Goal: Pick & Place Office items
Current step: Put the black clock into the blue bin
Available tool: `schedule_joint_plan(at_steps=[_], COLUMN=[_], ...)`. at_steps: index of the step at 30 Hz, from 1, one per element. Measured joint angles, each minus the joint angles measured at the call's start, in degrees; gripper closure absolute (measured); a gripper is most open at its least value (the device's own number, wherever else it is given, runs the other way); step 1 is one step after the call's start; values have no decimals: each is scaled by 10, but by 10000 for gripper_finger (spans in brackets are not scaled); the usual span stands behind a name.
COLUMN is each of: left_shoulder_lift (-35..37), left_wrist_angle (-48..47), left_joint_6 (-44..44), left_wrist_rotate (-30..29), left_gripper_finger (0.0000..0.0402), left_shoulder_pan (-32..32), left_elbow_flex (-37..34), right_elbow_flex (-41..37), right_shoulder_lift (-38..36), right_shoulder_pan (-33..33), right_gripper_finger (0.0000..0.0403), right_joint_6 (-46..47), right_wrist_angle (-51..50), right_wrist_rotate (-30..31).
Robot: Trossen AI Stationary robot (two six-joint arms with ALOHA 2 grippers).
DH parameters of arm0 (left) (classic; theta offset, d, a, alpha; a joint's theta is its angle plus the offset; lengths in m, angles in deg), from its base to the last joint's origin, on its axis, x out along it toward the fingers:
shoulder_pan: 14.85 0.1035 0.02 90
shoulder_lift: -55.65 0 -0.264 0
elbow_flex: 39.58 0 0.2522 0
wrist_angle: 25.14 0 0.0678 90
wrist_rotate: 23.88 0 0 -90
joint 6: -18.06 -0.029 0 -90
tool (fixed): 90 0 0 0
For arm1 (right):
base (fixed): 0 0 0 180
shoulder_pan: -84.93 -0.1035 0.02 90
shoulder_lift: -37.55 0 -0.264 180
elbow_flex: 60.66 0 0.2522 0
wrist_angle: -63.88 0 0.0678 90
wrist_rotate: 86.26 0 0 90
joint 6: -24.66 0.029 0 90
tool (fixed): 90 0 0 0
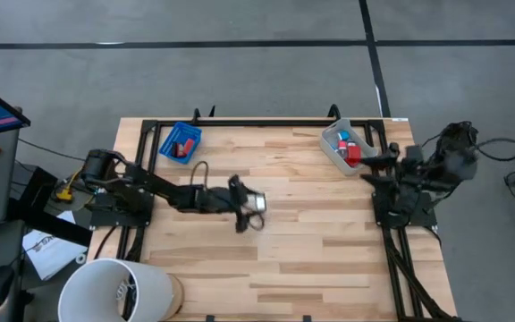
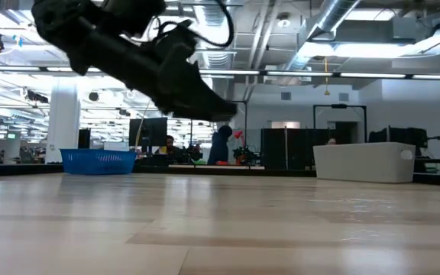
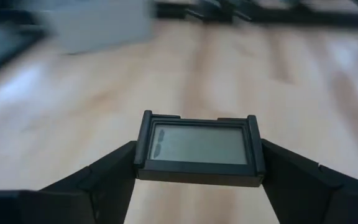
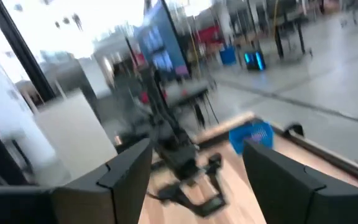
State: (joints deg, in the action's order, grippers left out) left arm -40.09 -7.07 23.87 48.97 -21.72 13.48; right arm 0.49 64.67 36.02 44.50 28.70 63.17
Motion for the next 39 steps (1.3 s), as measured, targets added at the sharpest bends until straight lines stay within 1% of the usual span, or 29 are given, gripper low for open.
schedule_joint_plan(at_steps=[3,5,7,9,11,13,15,18,20,23,25,27,29,33,36,39], left_shoulder_lift=[33,49,62,70,83,92,101,117,133,164,181,201,217,258,281,288], left_wrist_angle=[33,35,30,34,30,30,29,-3,-42,-106,-159,-204,-226,-302,-366,-381], left_joint_6=[38,52,65,67,77,91,97,121,169,265,326,360,368,386,435,439], left_wrist_rotate=[-74,-109,-127,-159,-208,-244,-274,-325,-369,-398,-405,-411,-424,-430,-419,-397], left_gripper_finger=[101,99,99,101,101,100,98,98,100,100,100,100,100,100,100,94], left_shoulder_pan=[16,27,41,54,69,89,112,147,175,210,226,238,247,273,297,319], left_elbow_flex=[-43,-61,-75,-82,-92,-96,-102,-109,-114,-118,-120,-120,-119,-119,-119,-121], right_elbow_flex=[-81,-146,-209,-270,-320,-357,-381,-385,-385,-385,-385,-385,-385,-385,-385,-385], right_shoulder_lift=[-72,-115,-156,-196,-234,-268,-266,-266,-268,-268,-268,-268,-268,-269,-269,-269], right_shoulder_pan=[-3,2,10,19,28,34,41,44,44,44,44,44,44,43,43,43], right_gripper_finger=[158,158,158,158,158,158,158,158,158,158,158,158,158,158,158,158], right_joint_6=[-86,-161,-231,-283,-317,-336,-357,-368,-369,-373,-374,-371,-370,-369,-369,-368], right_wrist_angle=[133,234,346,438,499,535,575,571,557,557,546,544,544,544,542,539], right_wrist_rotate=[6,4,3,-16,-40,-47,-46,-45,-39,-38,-36,-29,-28,-25,-24,-13])
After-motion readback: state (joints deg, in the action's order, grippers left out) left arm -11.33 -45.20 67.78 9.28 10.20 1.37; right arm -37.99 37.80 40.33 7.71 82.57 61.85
